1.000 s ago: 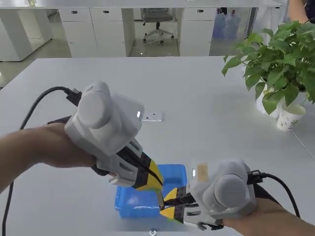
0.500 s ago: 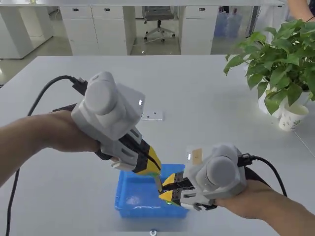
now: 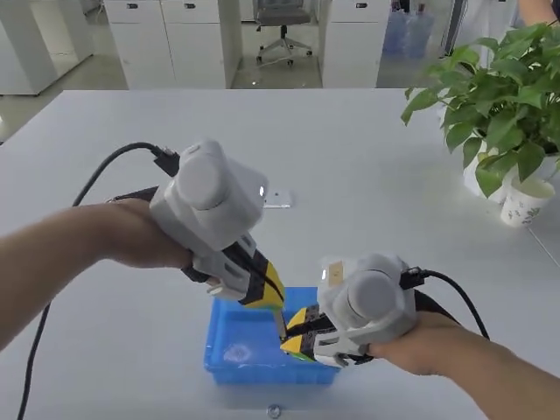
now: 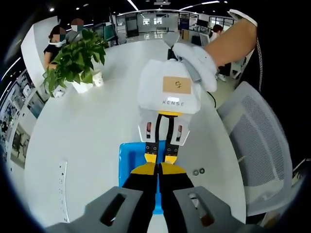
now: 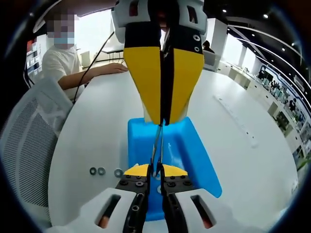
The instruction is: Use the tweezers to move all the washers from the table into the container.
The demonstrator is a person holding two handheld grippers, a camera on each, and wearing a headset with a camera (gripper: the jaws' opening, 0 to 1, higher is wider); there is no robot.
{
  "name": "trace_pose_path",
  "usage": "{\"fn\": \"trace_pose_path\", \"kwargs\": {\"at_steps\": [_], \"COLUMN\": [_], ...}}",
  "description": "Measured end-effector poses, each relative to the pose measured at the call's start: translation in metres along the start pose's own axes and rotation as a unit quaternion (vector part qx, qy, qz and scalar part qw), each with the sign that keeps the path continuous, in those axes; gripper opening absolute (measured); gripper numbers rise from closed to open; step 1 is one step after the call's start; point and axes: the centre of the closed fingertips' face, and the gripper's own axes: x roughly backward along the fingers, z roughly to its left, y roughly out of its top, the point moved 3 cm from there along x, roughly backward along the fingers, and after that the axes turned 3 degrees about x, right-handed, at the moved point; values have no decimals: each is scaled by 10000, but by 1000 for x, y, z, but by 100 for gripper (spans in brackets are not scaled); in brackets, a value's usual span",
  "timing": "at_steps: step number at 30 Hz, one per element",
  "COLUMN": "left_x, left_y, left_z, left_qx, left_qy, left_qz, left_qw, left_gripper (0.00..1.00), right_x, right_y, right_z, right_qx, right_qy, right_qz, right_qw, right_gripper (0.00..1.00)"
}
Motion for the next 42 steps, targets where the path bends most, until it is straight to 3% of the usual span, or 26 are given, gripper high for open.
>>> {"fn": "trace_pose_path", "kwargs": {"at_steps": [7, 20, 42], "left_x": [-10, -13, 14], "left_y": [-9, -12, 2], "left_z": [2, 5, -3], "left_qx": [30, 2, -61], "left_qy": [-100, -138, -10], "left_qz": [118, 169, 171], "left_qw": [9999, 9998, 9998], "left_gripper": [3, 3, 3], "right_x": [-10, -11, 6], "right_y": [-8, -12, 13], "right_z": [2, -2, -2], "right_qx": [-36, 27, 197], "right_qy": [151, 129, -40], "right_qz": [147, 206, -58], "right_qw": [9998, 9997, 9998], "right_gripper": [9, 10, 10]}}
